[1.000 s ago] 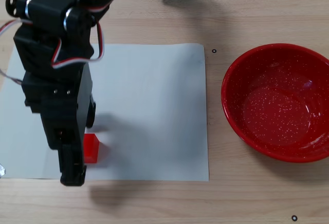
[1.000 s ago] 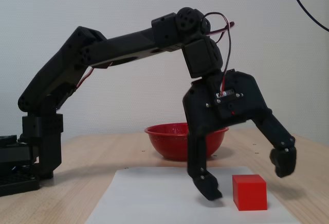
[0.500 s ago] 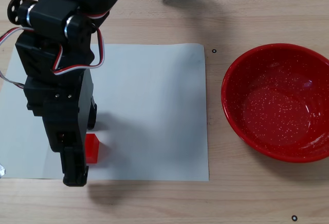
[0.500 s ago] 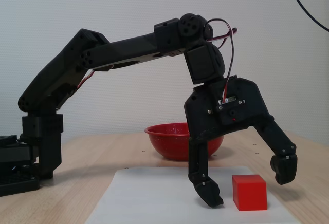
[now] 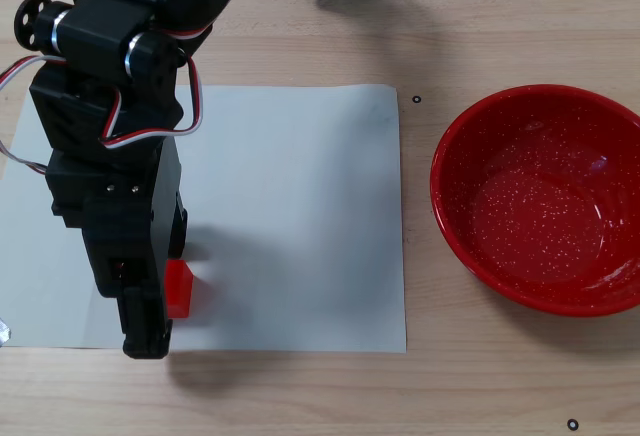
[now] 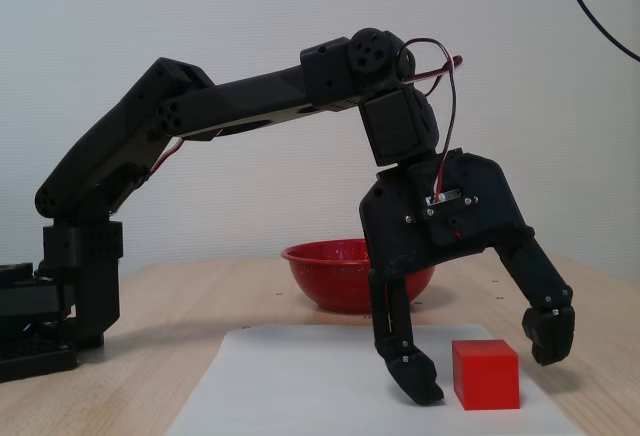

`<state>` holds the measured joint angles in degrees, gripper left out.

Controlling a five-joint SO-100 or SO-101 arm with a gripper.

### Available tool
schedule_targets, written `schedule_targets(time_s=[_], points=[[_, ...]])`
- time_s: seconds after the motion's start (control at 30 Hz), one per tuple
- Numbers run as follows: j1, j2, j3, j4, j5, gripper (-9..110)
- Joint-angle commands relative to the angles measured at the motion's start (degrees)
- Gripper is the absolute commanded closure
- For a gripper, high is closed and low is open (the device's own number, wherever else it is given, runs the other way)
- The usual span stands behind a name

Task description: Grasp the red cube and put it in the red bowl.

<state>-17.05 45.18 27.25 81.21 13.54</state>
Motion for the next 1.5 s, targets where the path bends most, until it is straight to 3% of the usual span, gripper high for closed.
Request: schedule_targets(time_s=[0.0,0.27,0.5,0.97,1.47], points=[[0.53,2.99,-5.36,0.18,-0.53,68],[0.7,2.72,-6.06,1.32,-0.18,77],[0.62,2.64,-6.68,2.11,1.85,101],[0.88,4.75,-9.58,6.94,-0.53,101],[2.29,17.75,-5.8,14.77,-1.14,101]])
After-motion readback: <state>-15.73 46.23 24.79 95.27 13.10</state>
